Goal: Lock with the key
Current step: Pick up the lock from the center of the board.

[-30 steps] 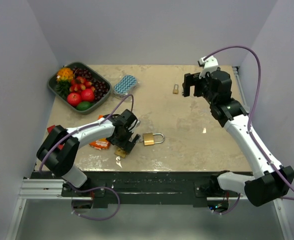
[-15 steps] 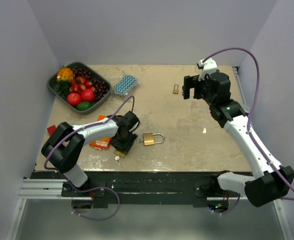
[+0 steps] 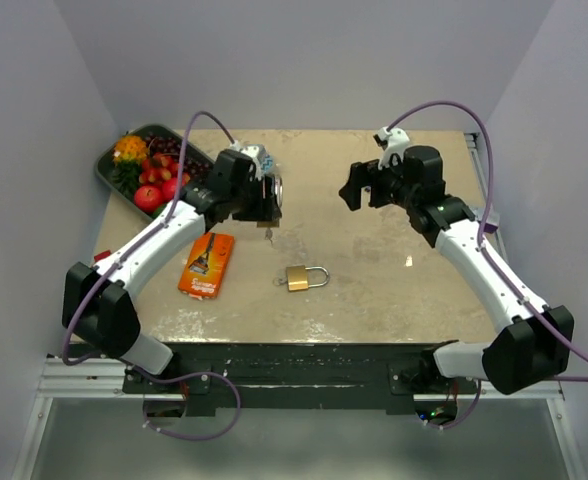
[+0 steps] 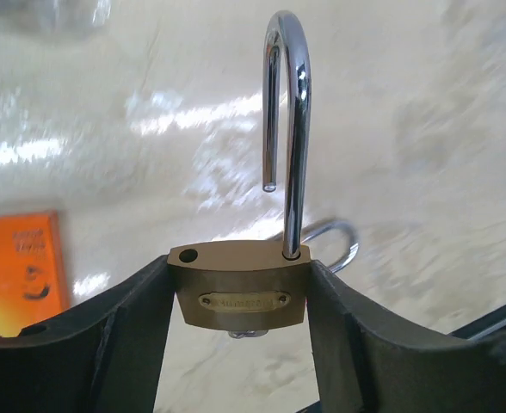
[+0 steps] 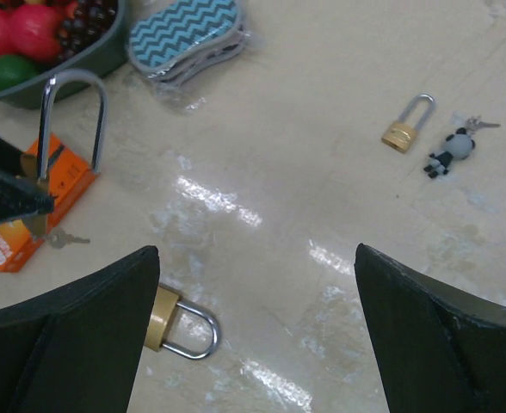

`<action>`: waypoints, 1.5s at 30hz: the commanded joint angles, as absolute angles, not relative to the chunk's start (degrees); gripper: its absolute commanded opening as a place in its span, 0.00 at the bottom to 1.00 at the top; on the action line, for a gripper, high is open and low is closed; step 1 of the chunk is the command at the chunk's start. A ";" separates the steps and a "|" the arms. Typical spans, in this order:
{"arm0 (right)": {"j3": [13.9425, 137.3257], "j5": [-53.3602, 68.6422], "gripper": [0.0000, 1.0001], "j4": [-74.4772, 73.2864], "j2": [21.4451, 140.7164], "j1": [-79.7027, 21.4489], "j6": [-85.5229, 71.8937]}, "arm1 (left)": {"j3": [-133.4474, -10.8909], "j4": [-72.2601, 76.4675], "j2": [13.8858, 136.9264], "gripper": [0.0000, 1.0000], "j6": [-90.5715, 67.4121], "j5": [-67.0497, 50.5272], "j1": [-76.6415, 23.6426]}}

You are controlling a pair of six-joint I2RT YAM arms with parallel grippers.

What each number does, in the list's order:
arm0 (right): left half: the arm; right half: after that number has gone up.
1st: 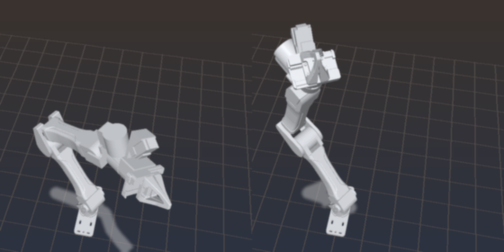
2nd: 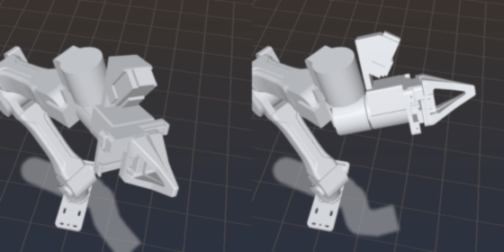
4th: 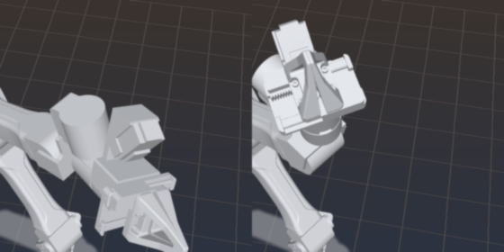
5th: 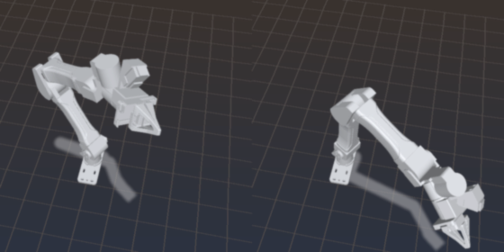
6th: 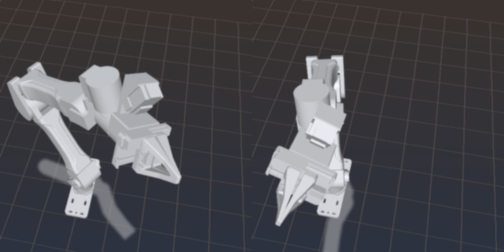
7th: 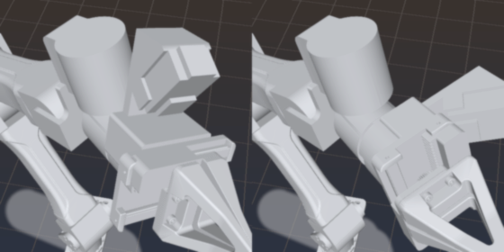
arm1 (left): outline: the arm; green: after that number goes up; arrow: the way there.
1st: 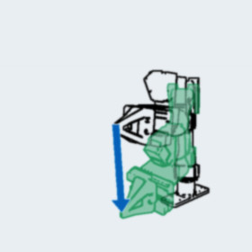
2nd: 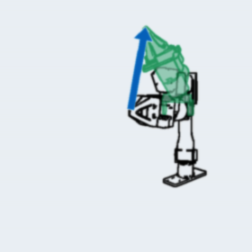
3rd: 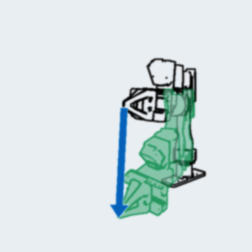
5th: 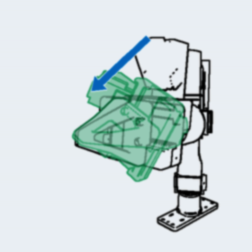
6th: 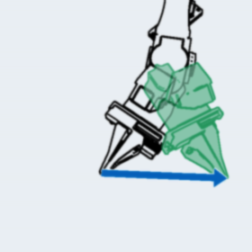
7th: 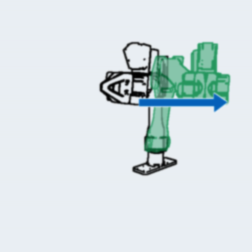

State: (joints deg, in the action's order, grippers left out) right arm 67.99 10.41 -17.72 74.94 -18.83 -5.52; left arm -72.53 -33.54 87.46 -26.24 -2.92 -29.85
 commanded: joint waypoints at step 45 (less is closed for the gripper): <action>71.45 0.88 0.21 26.63 87.63 -38.58 -16.44 | -86.84 -9.58 85.61 0.00 -61.35 -25.05 -22.68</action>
